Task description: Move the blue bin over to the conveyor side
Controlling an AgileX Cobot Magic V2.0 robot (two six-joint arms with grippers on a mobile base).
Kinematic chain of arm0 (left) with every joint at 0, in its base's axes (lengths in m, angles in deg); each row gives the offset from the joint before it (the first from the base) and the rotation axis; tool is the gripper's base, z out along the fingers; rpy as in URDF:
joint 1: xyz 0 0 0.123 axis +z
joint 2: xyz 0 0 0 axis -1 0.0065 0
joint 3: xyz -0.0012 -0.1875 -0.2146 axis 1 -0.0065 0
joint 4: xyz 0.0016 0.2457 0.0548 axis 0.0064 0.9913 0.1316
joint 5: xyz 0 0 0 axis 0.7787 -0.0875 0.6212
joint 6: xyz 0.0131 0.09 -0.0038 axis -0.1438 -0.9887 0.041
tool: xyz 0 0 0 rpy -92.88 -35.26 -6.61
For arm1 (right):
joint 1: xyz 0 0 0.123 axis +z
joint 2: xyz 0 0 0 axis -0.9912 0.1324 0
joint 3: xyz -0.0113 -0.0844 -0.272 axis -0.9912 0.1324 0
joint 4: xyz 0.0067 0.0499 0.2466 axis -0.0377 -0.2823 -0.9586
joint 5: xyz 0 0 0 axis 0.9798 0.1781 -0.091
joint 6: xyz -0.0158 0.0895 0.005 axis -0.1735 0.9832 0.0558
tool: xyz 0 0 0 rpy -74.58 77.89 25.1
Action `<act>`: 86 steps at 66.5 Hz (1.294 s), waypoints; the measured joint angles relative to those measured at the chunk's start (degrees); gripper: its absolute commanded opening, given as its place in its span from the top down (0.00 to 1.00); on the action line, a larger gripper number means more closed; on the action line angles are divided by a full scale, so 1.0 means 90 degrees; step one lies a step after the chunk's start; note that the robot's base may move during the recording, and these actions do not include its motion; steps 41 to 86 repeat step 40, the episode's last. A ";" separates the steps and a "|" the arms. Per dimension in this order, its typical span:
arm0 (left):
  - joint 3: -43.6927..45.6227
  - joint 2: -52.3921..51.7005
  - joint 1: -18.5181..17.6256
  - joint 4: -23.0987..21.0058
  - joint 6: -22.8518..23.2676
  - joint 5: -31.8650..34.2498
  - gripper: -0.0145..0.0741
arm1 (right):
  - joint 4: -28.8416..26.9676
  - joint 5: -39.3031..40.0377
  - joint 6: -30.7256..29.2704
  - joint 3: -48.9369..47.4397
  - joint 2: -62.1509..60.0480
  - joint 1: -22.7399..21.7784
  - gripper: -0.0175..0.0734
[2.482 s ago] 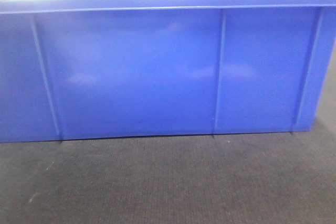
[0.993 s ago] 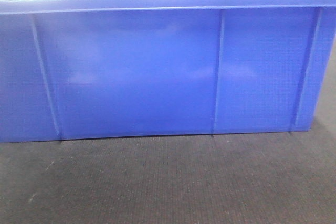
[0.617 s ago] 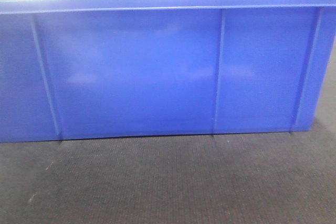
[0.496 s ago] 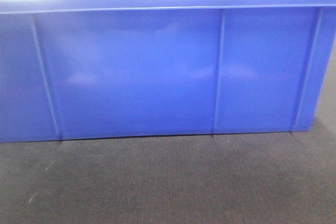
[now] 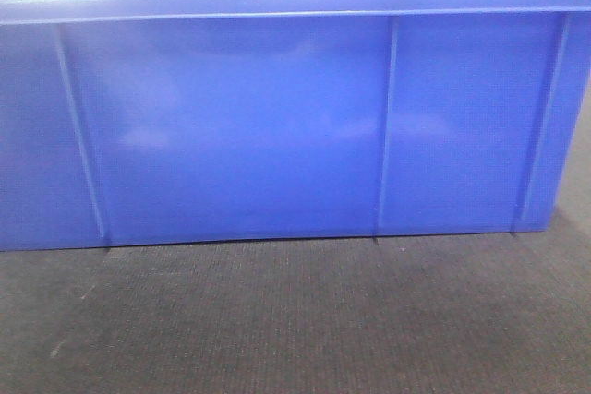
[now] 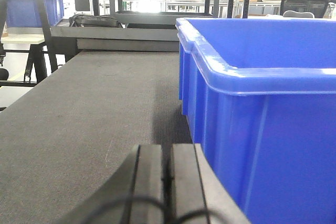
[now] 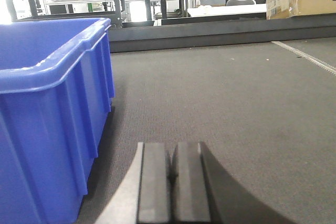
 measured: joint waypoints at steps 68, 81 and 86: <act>0.0000 0.0000 0.0000 0.0000 0.0000 0.0000 0.87 | 0.0000 0.0010 0.0000 0.0000 0.0000 0.0000 0.88; 0.0000 0.0000 0.0000 0.0000 0.0000 0.0000 0.87 | 0.0000 0.0010 0.0000 0.0000 0.0000 0.0000 0.88; 0.0000 0.0000 0.0000 0.0000 0.0000 0.0000 0.87 | 0.0000 0.0010 0.0000 0.0000 0.0000 0.0000 0.88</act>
